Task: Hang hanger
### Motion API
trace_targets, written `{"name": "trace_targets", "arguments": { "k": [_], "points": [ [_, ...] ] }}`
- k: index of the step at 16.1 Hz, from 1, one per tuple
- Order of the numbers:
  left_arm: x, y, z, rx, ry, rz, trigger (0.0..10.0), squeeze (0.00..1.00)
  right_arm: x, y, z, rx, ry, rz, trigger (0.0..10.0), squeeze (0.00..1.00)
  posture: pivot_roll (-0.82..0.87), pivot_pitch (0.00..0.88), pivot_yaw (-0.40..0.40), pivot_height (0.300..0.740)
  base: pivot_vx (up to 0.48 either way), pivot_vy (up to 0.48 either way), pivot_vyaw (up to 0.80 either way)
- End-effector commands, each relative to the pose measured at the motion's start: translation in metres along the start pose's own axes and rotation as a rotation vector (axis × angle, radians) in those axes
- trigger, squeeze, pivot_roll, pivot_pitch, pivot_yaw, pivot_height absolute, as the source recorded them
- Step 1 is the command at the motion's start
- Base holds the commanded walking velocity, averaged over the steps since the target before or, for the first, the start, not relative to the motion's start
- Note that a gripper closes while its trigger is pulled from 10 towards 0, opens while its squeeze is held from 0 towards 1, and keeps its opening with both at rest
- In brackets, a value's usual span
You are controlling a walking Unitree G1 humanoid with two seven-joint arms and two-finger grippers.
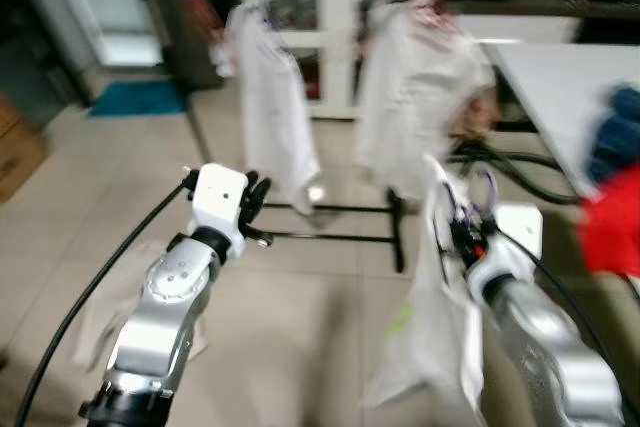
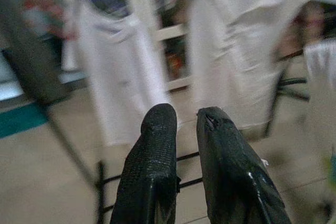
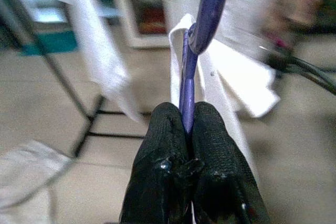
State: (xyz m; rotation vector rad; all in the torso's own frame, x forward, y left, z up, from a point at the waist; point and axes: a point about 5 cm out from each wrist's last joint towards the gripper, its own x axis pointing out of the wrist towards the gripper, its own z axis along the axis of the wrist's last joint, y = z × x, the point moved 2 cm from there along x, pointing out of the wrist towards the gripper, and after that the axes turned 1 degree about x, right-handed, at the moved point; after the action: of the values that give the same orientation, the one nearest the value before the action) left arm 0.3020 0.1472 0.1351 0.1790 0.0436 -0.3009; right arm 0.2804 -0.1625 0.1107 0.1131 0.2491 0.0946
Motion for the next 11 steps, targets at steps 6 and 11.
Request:
{"name": "trace_targets", "arguments": {
  "k": [6,11],
  "points": [
    [-0.002,-0.003,0.002,-0.042,0.012,0.003,10.0,1.00,0.010,0.010,0.018,0.028,-0.088,-0.003,10.0,0.00,0.11,0.017,0.063,0.740,0.435,0.000,0.60],
    [-0.001,0.000,0.007,-0.020,-0.001,0.001,10.0,1.00,0.010,0.008,0.024,0.081,-0.101,-0.040,10.0,0.00,0.11,0.020,0.069,0.740,0.425,0.000,0.00]
  ]
}}
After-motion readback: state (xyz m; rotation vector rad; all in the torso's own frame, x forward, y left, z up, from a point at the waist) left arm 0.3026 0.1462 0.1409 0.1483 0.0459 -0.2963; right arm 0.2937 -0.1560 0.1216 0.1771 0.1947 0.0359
